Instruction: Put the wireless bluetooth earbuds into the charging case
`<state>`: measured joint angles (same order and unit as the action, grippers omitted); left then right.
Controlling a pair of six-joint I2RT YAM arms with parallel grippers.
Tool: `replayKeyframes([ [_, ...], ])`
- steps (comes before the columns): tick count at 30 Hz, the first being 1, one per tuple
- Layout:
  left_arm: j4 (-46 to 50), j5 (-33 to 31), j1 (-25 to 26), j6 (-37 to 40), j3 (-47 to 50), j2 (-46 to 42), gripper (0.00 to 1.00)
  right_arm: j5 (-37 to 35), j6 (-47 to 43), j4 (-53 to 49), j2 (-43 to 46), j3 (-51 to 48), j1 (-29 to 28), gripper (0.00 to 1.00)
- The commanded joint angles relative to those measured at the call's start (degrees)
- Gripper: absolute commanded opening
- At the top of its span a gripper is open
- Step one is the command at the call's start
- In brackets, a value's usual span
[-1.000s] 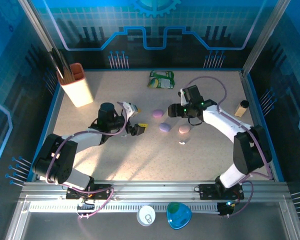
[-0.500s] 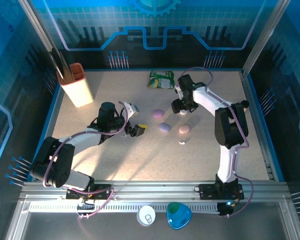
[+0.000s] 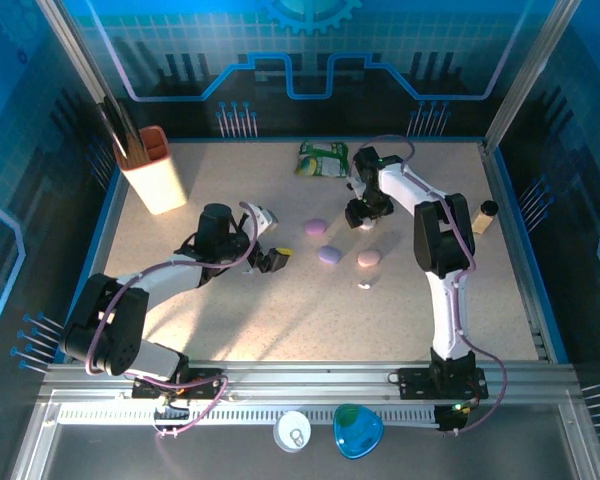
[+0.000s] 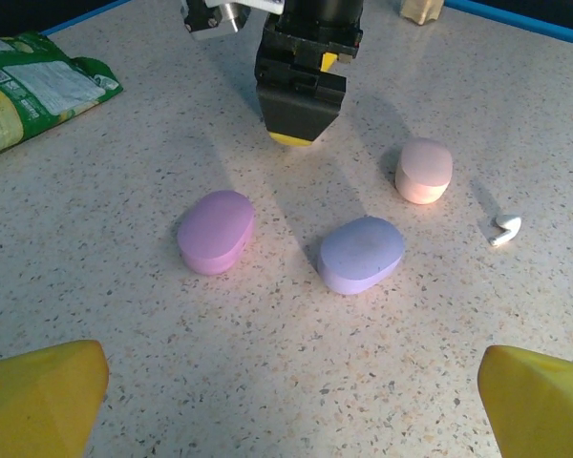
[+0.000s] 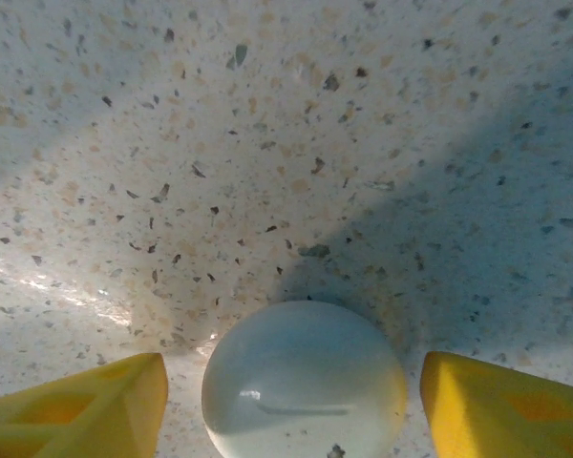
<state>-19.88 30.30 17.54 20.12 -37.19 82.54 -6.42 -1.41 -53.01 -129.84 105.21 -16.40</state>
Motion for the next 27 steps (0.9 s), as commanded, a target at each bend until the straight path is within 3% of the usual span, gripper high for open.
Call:
replayKeyframes([
  [1, 0.7, -0.9, 0.3, 1.2, -1.2, -1.4, 0.99, 1.0, -0.6, -4.1, -1.9, 3.1, 0.7, 0.64],
  [6, -1.1, -4.6, 0.3, -1.6, -1.0, -1.2, 0.99, 0.6, 1.0, -3.5, -0.4, 2.7, 0.4, 0.52],
  [8, -1.9, -9.9, 0.3, -6.9, -1.8, -1.3, 0.99, 0.8, 2.0, -2.1, 1.7, 1.2, 0.4, 0.50],
  [13, -7.6, -11.9, 1.1, -15.6, -1.3, -2.0, 0.99, 3.9, 7.6, 6.7, 11.3, -7.3, 0.3, 0.49],
  [18, -12.9, -19.5, 8.2, -16.5, 0.2, -3.4, 0.98, 7.3, 18.0, 21.8, 25.4, -22.0, 0.2, 0.46],
  [23, -18.8, -29.2, 16.0, -18.1, -1.6, 0.4, 0.89, 15.2, 29.0, 37.2, 37.1, -35.2, 0.0, 0.43],
  [27, -22.5, -30.0, 19.9, -19.9, -4.5, 4.8, 0.87, 20.0, 36.0, 46.0, 43.3, -42.6, -0.4, 0.43],
])
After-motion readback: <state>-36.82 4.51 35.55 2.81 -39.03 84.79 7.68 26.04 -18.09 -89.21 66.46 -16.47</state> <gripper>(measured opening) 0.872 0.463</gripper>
